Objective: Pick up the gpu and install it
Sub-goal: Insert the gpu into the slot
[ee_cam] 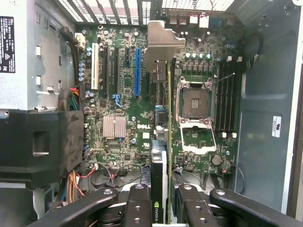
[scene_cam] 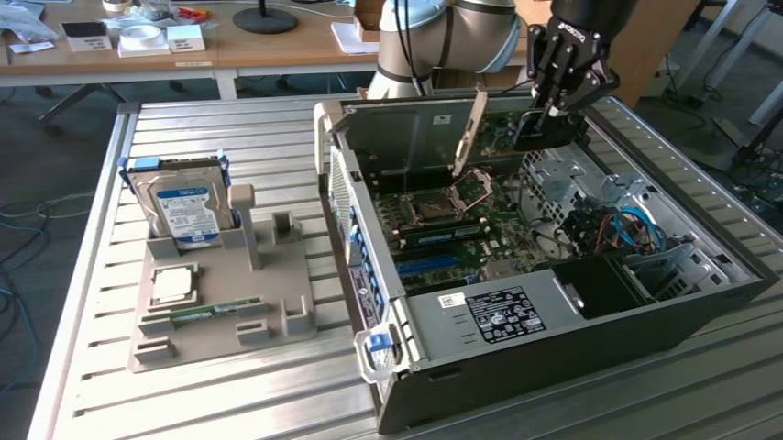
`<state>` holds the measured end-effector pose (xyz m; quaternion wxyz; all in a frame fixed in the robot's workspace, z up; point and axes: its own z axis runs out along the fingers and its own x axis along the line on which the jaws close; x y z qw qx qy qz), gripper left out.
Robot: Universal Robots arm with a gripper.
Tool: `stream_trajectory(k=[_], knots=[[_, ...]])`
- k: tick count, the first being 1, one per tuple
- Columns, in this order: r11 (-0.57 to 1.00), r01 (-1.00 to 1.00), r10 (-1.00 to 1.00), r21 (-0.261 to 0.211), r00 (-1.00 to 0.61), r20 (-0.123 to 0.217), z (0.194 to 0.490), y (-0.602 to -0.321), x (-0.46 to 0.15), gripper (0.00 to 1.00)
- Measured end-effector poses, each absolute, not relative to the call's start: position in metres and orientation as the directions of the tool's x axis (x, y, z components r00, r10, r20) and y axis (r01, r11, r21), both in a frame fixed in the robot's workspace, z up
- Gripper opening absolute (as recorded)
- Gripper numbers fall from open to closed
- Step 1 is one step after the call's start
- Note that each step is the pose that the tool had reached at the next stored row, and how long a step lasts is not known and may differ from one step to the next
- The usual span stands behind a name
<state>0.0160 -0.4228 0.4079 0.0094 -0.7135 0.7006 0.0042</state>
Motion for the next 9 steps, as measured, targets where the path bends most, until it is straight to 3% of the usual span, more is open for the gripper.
stream_trajectory(k=[9], knots=[[-0.016, -1.000, -1.000, -0.008, 0.017, -0.019, 0.4075, -0.4240, 0.0110, 0.27]])
